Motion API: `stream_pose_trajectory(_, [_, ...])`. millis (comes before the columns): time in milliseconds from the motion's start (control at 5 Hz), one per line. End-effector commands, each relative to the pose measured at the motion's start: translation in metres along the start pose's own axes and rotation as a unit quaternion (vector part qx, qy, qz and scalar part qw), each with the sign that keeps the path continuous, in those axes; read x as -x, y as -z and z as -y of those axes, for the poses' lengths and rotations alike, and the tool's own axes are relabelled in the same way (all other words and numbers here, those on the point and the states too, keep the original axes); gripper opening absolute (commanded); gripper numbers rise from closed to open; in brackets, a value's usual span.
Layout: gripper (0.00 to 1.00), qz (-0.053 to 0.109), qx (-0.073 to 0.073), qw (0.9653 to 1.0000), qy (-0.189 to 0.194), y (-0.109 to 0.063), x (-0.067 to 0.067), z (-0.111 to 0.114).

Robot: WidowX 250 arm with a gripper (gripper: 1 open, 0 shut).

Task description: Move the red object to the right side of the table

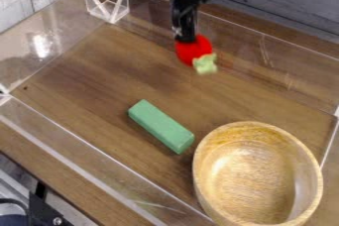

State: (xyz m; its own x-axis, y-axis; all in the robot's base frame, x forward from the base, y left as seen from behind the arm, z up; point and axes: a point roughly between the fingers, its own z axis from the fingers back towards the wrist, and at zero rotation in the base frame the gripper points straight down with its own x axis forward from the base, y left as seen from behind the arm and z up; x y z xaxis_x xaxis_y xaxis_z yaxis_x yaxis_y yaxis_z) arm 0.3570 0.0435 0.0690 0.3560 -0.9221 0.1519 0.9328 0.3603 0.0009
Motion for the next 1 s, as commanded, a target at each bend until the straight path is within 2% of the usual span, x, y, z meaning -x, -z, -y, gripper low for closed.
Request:
stream_pose_trajectory(0, [1.0, 0.01, -0.017, 0.9998, 0.003, 0.0, -0.004, -0.005])
stream_pose_trajectory(400, [1.0, 0.021, -0.001, 0.999, 0.04, -0.001, -0.006, 0.013])
stream_pose_trajectory(600, [0.0, 0.024, 0.004, 0.998, 0.058, -0.004, -0.009, 0.022])
stream_pose_trajectory(800, [0.0, 0.028, 0.009, 0.9963, 0.081, -0.002, -0.013, 0.025])
